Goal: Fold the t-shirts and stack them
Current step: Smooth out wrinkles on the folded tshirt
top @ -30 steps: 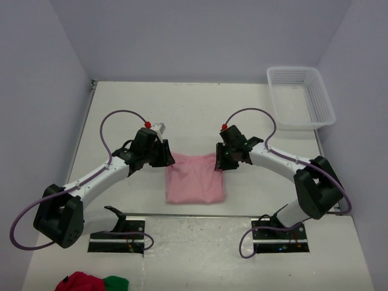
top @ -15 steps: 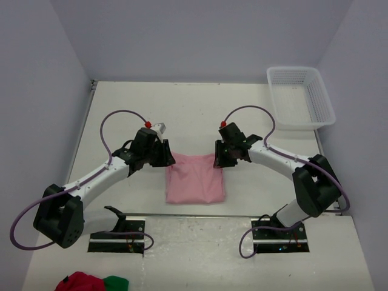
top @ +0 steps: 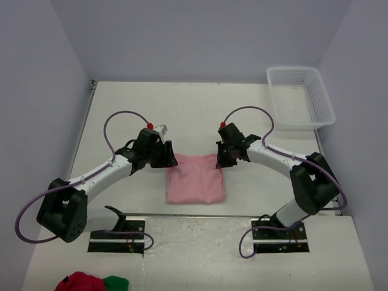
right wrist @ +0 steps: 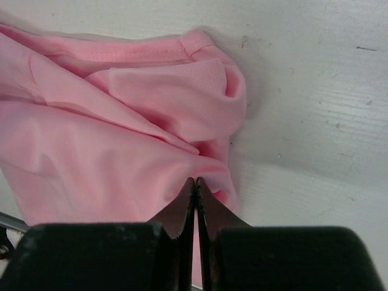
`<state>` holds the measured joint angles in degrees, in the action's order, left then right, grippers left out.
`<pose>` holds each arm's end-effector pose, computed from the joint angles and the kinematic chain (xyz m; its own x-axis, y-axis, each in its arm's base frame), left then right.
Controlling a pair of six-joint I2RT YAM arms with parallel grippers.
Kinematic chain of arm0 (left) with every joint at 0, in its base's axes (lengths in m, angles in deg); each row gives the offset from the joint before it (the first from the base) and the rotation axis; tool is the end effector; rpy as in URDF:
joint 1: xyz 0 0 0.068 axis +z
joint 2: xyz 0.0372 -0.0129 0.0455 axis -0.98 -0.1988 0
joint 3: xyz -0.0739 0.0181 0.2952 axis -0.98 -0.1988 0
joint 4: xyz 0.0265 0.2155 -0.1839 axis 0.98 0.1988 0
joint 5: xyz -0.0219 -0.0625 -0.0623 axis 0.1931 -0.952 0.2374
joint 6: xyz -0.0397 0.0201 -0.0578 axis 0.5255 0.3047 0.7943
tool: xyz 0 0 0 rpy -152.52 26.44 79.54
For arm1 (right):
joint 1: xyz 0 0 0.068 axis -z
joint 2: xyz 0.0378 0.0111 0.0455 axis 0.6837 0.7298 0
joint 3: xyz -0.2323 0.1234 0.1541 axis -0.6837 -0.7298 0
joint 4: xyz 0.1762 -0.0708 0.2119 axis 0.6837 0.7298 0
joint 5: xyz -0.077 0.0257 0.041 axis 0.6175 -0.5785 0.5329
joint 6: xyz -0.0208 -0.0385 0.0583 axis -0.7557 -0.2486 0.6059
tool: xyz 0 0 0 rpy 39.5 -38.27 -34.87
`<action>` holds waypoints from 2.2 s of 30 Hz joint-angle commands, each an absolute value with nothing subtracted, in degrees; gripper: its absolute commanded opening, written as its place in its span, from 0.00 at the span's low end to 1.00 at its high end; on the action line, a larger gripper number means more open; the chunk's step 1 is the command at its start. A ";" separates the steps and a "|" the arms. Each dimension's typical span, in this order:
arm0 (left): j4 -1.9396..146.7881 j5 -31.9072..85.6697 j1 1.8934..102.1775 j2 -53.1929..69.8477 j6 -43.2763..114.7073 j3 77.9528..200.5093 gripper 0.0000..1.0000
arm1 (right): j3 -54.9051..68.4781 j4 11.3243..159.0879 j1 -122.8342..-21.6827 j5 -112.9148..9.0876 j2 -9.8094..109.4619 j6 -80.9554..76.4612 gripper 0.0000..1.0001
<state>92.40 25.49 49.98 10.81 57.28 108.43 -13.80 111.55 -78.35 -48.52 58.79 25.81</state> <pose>0.2419 -0.1432 0.2058 -0.8687 -0.1410 -0.4749 0.1099 0.8799 -0.4622 0.2741 0.1991 0.1864 -0.9365 0.0369 -0.3486 -0.0829 0.9429 0.3225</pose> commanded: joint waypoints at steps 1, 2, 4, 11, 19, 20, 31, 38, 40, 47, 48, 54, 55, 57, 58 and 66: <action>90.35 23.90 50.23 9.82 55.51 110.12 0.55 | -13.04 110.01 -78.29 -48.14 58.57 25.66 0.00; 89.83 23.72 50.23 9.47 55.51 110.22 0.55 | -13.12 110.01 -78.20 -48.14 58.31 25.66 0.00; 89.65 23.89 50.23 8.07 55.43 110.39 0.54 | -12.95 110.36 -78.29 -47.79 58.04 25.66 0.00; 85.70 23.19 50.23 3.58 55.60 109.16 0.47 | -12.77 110.71 -78.11 -47.70 57.51 25.39 0.00; 84.37 23.80 50.23 1.82 55.86 109.86 0.00 | -12.86 110.89 -78.20 -47.44 58.48 24.95 0.00; 84.89 24.15 50.23 2.95 55.78 109.95 0.00 | -12.95 110.89 -78.20 -47.44 58.39 24.86 0.00; 92.62 24.95 50.06 20.88 58.58 105.21 0.00 | -14.97 113.96 -80.04 -45.86 48.38 23.55 0.00; 97.90 25.21 49.71 31.25 59.99 103.54 0.00 | -11.82 120.20 -85.92 -43.14 42.14 24.69 0.00; 98.43 25.12 49.71 32.40 60.08 103.54 0.00 | -10.85 121.08 -86.98 -42.52 41.35 25.21 0.00; 100.81 26.79 49.71 34.77 59.47 106.78 0.00 | -5.48 126.00 -90.50 -38.48 39.76 26.44 0.00; 100.98 27.05 49.71 35.13 59.38 107.22 0.00 | -5.04 126.36 -90.77 -38.21 39.50 26.62 0.00; 103.26 26.26 49.71 36.53 58.85 110.21 0.00 | -1.44 129.96 -94.02 -35.49 37.74 28.20 0.00; 103.62 26.35 49.71 36.71 58.77 110.48 0.00 | -0.91 130.83 -94.28 -35.40 37.74 28.20 0.00; 104.06 26.44 49.71 36.89 58.68 111.44 0.00 | -0.38 131.19 -94.81 -34.78 37.65 28.47 0.00; 104.49 26.44 49.71 36.97 58.50 111.71 0.00 | -0.12 131.54 -94.99 -34.69 37.56 28.47 0.00; 104.76 27.58 49.71 36.54 58.41 112.85 0.00 | 0.93 131.81 -95.34 -33.11 38.61 28.20 0.00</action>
<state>104.24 26.69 49.89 36.58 59.16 110.42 -2.00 131.00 -94.99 -35.80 38.74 27.45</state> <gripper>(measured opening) 0.005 0.006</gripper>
